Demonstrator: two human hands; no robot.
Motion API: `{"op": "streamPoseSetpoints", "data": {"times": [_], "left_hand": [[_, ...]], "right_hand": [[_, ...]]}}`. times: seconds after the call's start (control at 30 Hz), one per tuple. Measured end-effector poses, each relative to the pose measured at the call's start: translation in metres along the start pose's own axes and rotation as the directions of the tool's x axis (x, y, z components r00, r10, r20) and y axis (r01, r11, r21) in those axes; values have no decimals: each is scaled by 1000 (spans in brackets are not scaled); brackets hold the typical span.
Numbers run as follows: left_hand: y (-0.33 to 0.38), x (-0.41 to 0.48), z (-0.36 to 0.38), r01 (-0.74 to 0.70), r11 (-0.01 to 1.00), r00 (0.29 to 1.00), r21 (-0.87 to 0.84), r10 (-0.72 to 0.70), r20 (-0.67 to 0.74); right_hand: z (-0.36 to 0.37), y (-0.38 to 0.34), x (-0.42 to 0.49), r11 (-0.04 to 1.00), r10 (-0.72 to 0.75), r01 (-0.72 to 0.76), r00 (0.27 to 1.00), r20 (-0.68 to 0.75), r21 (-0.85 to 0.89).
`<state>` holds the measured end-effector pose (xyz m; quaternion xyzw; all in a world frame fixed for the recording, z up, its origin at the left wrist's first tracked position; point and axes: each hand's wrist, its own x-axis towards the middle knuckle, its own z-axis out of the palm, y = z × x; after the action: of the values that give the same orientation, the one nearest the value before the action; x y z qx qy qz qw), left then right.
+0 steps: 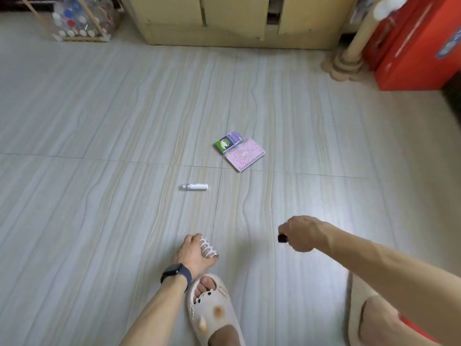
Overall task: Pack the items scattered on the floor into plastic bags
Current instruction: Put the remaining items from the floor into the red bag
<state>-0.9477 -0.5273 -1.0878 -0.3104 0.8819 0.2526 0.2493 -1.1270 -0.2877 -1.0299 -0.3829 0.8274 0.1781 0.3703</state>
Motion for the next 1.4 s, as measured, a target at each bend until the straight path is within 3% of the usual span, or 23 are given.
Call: {"op": "streamPoseSetpoints", "data": {"times": [0.17,0.27,0.33,0.4,0.5,0.6,0.77,0.97,1.07,1.17,1.27,1.33,1.4], "left_hand": [[103,-21,-58,-230,969,971,87,235,-51],[178,-51,-88,-404,898,902,176,423,-84],[219,-77,-102,-510,807,830,297,552,-75],[251,-106,-107,-589,692,749,417,661,-38],[286,-136,-97,-674,592,670,442,741,31],[317,-150,-73,-739,517,605,431,791,88],[373,-168,-23,-790,422,534,445,830,162],[420,-185,39,-889,375,435,262,872,225],[425,-187,70,-896,399,439,194,857,269],[430,-188,90,-898,383,436,216,840,324],[439,-193,101,-906,252,378,339,842,384],[444,-193,110,-913,178,333,367,846,416],[448,-190,125,-932,144,295,333,834,466]], "right_hand": [[-36,84,-113,966,176,-118,952,-248,231],[-22,110,-185,830,325,-59,859,-396,555],[7,117,-231,584,456,105,778,-432,805],[52,119,-269,253,629,280,680,-377,926],[141,120,-305,-190,840,401,538,-63,896],[247,117,-317,-509,839,397,426,337,764],[357,114,-332,-644,763,400,270,587,652],[371,144,-326,-637,759,398,172,629,660],[365,155,-317,-612,791,276,200,578,741],[365,159,-308,-623,754,123,356,551,773],[343,150,-309,-654,741,288,432,514,700],[318,143,-310,-698,699,433,584,413,570],[296,134,-313,-734,644,464,706,294,496]]}}
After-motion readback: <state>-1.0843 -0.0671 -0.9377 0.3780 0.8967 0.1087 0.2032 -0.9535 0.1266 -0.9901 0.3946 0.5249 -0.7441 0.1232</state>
